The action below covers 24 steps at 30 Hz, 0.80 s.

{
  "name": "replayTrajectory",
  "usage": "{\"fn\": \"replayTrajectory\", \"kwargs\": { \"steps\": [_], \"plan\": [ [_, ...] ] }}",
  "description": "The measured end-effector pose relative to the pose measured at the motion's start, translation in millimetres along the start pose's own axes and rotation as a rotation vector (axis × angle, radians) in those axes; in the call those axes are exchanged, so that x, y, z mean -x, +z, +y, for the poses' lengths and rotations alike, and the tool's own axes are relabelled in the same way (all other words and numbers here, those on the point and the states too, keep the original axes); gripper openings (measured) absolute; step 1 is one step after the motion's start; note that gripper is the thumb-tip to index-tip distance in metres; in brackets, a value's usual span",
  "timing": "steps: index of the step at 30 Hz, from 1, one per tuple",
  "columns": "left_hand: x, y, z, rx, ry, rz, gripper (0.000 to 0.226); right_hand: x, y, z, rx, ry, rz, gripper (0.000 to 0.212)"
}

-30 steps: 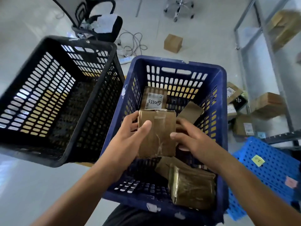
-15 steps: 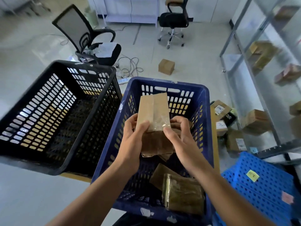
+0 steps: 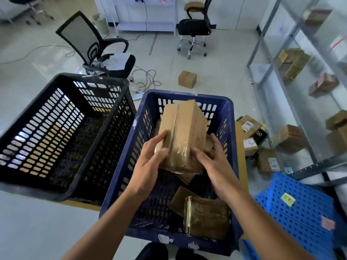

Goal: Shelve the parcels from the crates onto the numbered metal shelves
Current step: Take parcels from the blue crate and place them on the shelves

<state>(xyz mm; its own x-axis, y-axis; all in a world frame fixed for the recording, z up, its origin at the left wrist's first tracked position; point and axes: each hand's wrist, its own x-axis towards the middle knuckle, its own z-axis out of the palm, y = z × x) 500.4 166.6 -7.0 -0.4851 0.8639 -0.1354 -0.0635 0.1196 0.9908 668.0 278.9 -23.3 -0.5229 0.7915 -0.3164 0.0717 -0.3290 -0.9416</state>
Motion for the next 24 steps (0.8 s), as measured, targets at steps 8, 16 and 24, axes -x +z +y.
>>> {"fn": "replayTrajectory", "kwargs": {
  "steps": [8,16,24],
  "plan": [
    [-7.2,5.6,4.1,0.028,-0.09,0.039,0.071,-3.7,-3.4,3.8,-0.058,-0.052,0.054,0.05],
    [-3.8,2.9,3.8,0.164,-0.018,-0.023,0.05,3.1,-5.9,-4.8,-0.353,0.124,-0.195,0.072],
    [0.1,17.1,5.3,-0.311,0.11,0.088,0.09,10.5,-0.2,-9.2,-0.098,-0.123,-0.09,0.049]
  ]
}}
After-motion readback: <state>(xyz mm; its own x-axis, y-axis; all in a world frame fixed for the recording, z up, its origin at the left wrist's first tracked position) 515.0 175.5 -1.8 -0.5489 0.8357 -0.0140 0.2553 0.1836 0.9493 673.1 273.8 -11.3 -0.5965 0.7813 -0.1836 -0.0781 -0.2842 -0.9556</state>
